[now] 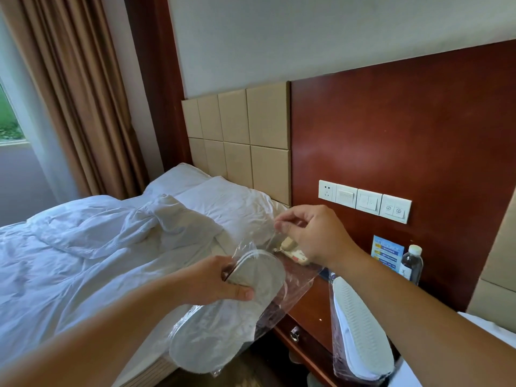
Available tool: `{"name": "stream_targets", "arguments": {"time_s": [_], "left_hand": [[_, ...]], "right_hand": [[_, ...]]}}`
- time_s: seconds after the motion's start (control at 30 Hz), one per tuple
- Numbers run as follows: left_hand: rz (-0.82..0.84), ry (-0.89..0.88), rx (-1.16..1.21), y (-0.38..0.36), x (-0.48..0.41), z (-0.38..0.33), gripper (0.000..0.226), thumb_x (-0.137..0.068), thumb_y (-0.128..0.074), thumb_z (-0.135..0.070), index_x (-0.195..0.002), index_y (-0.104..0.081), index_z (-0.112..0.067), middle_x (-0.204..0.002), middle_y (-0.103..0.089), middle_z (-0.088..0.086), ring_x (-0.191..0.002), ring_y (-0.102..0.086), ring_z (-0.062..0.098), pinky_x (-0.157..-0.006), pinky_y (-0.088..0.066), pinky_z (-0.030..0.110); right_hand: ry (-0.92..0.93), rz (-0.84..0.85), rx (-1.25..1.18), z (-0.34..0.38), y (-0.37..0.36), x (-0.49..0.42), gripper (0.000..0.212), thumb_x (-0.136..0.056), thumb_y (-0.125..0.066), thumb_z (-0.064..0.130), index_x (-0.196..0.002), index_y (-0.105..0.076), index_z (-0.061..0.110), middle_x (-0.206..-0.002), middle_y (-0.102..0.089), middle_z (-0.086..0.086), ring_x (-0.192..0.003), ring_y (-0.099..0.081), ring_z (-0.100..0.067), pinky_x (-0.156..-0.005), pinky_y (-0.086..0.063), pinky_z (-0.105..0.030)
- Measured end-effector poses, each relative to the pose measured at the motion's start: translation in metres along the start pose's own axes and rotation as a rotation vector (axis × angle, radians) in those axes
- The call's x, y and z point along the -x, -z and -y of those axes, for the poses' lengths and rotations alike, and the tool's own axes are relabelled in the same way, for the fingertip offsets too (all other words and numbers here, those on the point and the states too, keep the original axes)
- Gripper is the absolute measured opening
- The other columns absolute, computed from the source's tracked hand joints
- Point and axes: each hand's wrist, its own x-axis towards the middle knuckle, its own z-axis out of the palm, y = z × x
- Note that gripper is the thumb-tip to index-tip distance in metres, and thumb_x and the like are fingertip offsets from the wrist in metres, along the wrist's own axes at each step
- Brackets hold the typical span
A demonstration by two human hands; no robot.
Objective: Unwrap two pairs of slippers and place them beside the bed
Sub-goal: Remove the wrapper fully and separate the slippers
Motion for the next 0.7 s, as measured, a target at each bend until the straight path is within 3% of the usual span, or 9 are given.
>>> {"name": "stream_targets", "arguments": {"time_s": [0.07,0.13,0.2,0.27,0.33,0.4,0.5,0.63,0.7], "left_hand": [[-0.02,-0.003,-0.035,0.002,-0.001,0.001,0.041,-0.062,-0.08,-0.068,-0.094,-0.064,-0.049,-0.09,-0.072,-0.025,-0.081,-0.068,-0.005,-0.073,-0.052,0.017],[-0.027,-0.004,-0.099,0.005,-0.001,0.0,0.041,-0.061,-0.079,-0.069,-0.094,-0.06,-0.054,-0.088,-0.069,-0.029,-0.079,-0.066,-0.007,-0.07,-0.051,0.014],[-0.032,0.009,-0.156,0.008,-0.001,0.001,0.036,-0.061,-0.078,-0.07,-0.087,-0.057,-0.059,-0.083,-0.066,-0.033,-0.074,-0.064,-0.009,-0.061,-0.045,0.008],[-0.042,0.023,-0.187,0.012,-0.001,0.002,0.031,-0.062,-0.078,-0.07,-0.083,-0.056,-0.06,-0.08,-0.065,-0.035,-0.072,-0.062,-0.011,-0.057,-0.041,0.006],[-0.038,0.026,-0.205,0.014,-0.001,0.002,0.03,-0.065,-0.078,-0.067,-0.083,-0.058,-0.057,-0.082,-0.064,-0.037,-0.073,-0.061,-0.013,-0.057,-0.041,0.004],[-0.028,0.031,-0.211,0.016,-0.002,0.0,0.033,-0.066,-0.078,-0.066,-0.088,-0.059,-0.051,-0.084,-0.064,-0.038,-0.076,-0.061,-0.014,-0.058,-0.041,0.003],[-0.012,0.042,-0.25,0.016,-0.005,-0.004,0.041,-0.065,-0.078,-0.067,-0.095,-0.062,-0.045,-0.086,-0.068,-0.028,-0.077,-0.064,-0.007,-0.063,-0.045,0.01],[0.023,0.041,-0.37,0.012,-0.007,-0.011,0.05,-0.061,-0.075,-0.07,-0.1,-0.062,-0.042,-0.086,-0.069,-0.02,-0.077,-0.064,0.0,-0.072,-0.052,0.023],[0.05,0.052,-0.412,0.011,-0.008,-0.015,0.052,-0.061,-0.075,-0.069,-0.102,-0.062,-0.041,-0.089,-0.068,-0.018,-0.081,-0.065,0.004,-0.076,-0.055,0.031]], "right_hand": [[-0.277,0.015,-0.278,-0.005,0.003,-0.003,0.003,-0.081,-0.079,0.021,-0.083,-0.077,0.021,-0.074,-0.076,0.001,-0.068,-0.071,-0.017,-0.058,-0.056,-0.028],[-0.409,-0.004,-0.343,-0.012,0.004,-0.002,0.006,-0.081,-0.08,0.02,-0.084,-0.075,0.018,-0.074,-0.074,0.0,-0.066,-0.066,-0.015,-0.05,-0.05,-0.02],[-0.291,-0.167,-0.16,-0.019,0.002,0.002,0.013,-0.078,-0.081,0.027,-0.086,-0.071,0.024,-0.076,-0.069,0.006,-0.066,-0.061,-0.007,-0.052,-0.045,-0.014],[-0.001,-0.392,0.032,-0.016,0.002,0.011,0.015,-0.079,-0.077,0.029,-0.085,-0.064,0.03,-0.074,-0.062,0.011,-0.065,-0.058,-0.005,-0.053,-0.043,-0.01],[0.247,-0.417,0.019,-0.011,0.0,0.022,0.012,-0.083,-0.071,0.022,-0.082,-0.062,0.031,-0.071,-0.062,0.013,-0.063,-0.06,-0.006,-0.052,-0.041,-0.008],[0.281,-0.243,0.042,-0.011,-0.004,0.031,0.011,-0.084,-0.068,0.018,-0.085,-0.068,0.029,-0.071,-0.065,0.017,-0.063,-0.063,-0.003,-0.053,-0.041,-0.005],[0.001,0.135,0.154,-0.017,-0.013,0.036,0.026,-0.085,-0.066,0.016,-0.106,-0.072,0.029,-0.089,-0.068,0.019,-0.077,-0.063,0.009,-0.061,-0.046,-0.005],[-0.194,0.345,0.031,-0.016,-0.017,0.034,0.039,-0.078,-0.057,0.011,-0.108,-0.069,0.033,-0.095,-0.071,0.012,-0.086,-0.066,-0.001,-0.071,-0.051,-0.013],[-0.251,0.442,-0.008,-0.014,-0.018,0.035,0.048,-0.072,-0.053,0.013,-0.109,-0.069,0.04,-0.096,-0.073,0.006,-0.072,-0.066,-0.004,-0.058,-0.051,-0.016]]}}
